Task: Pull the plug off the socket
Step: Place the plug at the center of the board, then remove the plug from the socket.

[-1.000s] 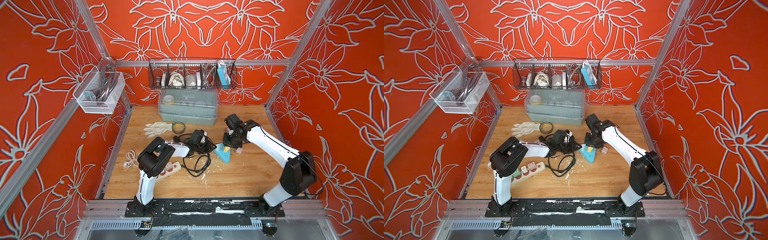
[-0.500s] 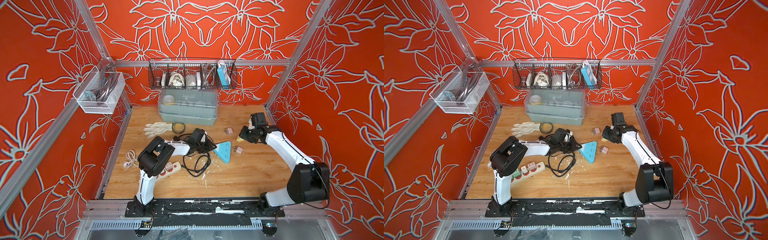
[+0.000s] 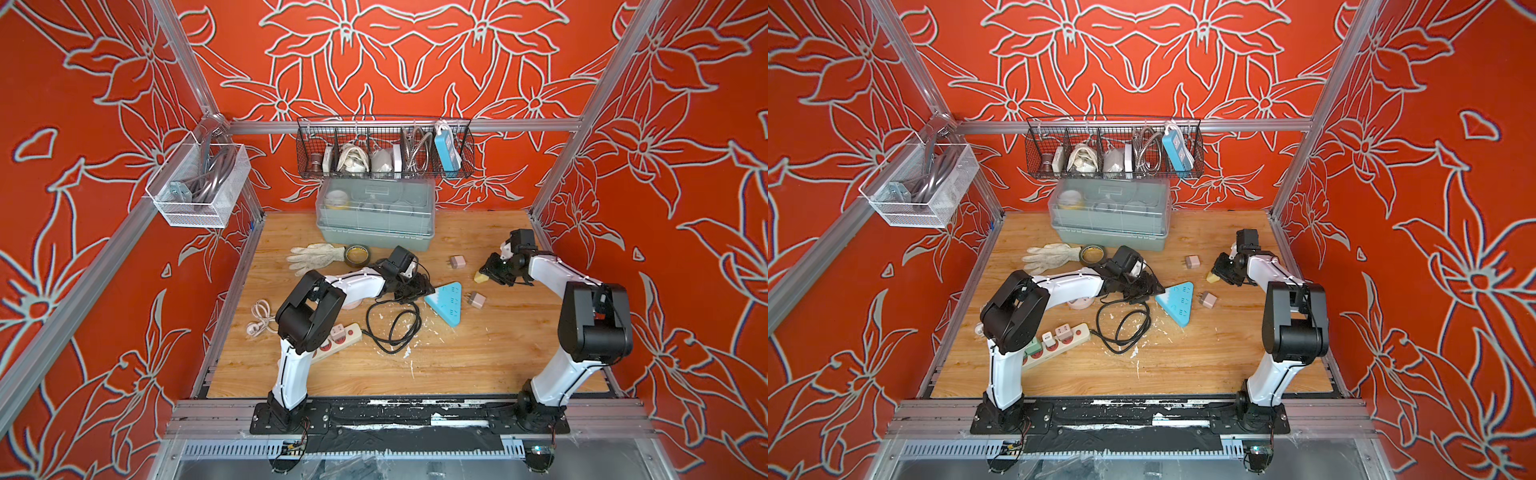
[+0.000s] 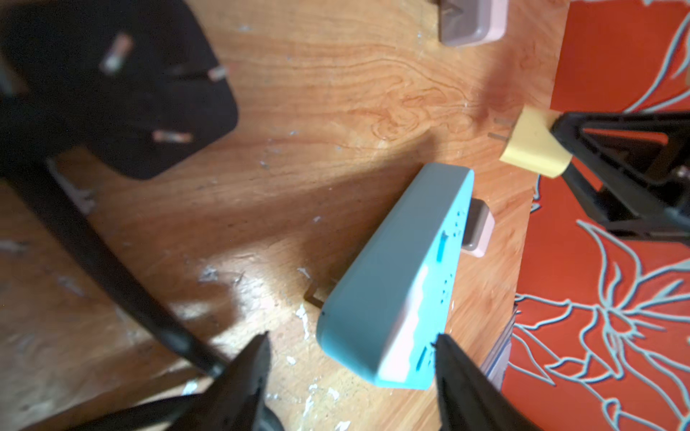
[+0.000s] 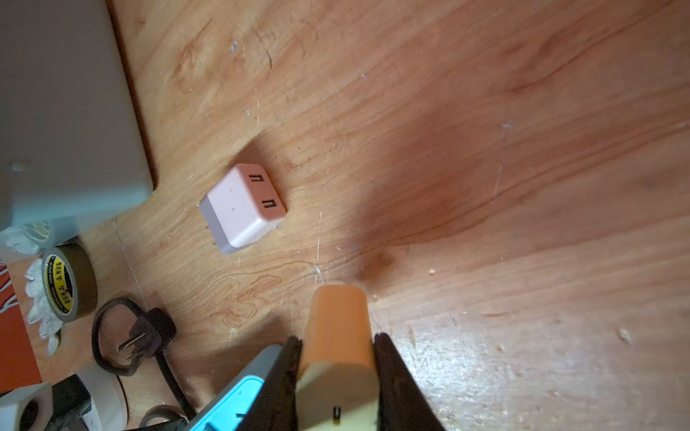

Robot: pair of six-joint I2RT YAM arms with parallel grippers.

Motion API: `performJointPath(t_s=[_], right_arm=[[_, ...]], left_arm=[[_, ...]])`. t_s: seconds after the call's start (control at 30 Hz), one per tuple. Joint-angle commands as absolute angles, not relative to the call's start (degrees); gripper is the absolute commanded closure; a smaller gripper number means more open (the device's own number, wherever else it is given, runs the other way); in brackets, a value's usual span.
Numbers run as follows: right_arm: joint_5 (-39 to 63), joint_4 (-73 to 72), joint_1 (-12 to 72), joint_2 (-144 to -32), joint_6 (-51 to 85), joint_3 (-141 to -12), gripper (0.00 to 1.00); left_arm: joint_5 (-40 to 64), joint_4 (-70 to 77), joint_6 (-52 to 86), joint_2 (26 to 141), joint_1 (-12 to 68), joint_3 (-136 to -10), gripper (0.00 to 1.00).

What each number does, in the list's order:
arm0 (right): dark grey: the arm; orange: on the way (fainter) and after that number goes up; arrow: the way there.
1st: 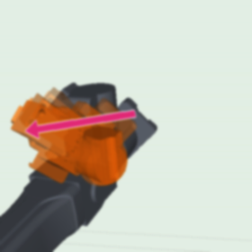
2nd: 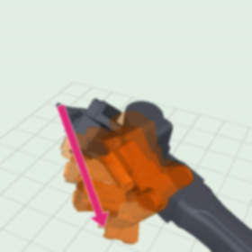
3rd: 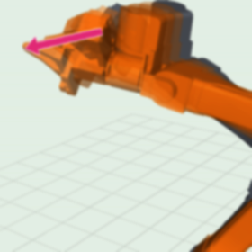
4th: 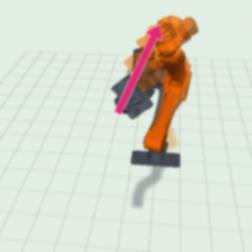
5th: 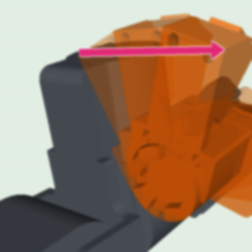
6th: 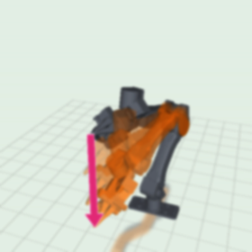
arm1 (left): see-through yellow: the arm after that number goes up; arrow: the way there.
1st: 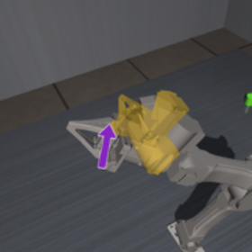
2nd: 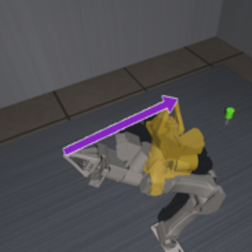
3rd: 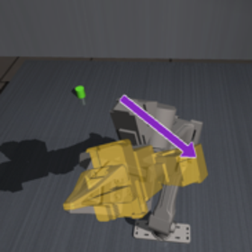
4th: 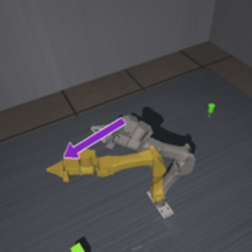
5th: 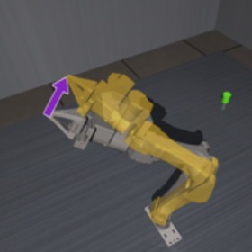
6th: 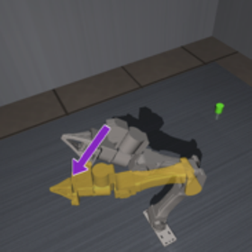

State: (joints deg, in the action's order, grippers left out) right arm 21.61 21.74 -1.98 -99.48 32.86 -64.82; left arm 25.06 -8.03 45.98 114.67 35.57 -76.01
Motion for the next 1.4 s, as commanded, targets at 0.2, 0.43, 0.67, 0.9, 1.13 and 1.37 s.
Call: performJointPath(t_s=[0.2, 0.43, 0.67, 0.9, 1.13, 1.37], right_arm=[[19.29, 24.99, -3.5, -100.17, 32.6, -66.24, 0.5], [15.57, 32.89, -3.19, -93.32, 32.78, -65.76, 0.41], [17.54, 40.07, 0.31, -83.18, 30.94, -64.86, 0.31], [16.11, 32.06, 17.08, -71.66, 33.49, -56.21, 0.03], [9.57, 29.83, 26.5, -69.15, 30.19, -55.64, 0.01], [9.21, 22.0, 30.04, -71.24, 30.79, -53.37, 0.03]], left_arm=[[20.89, -16.33, 39.29, 102.3, 35.24, -73.47, 0.21], [13.94, -24.76, 33.43, 93.13, 35.22, -69.01, 0.22], [4.69, -31.3, 31.43, 83.52, 35.17, -62.59, 0.22], [-13.2, -37.38, 34.56, 74.42, 33.23, -57.03, 0.2], [-11.85, -36.04, 34.85, 74.49, 22.54, -56.41, 0.24], [-13.47, -31.84, 44.96, 78.68, 16.88, -57.39, 0.44]])
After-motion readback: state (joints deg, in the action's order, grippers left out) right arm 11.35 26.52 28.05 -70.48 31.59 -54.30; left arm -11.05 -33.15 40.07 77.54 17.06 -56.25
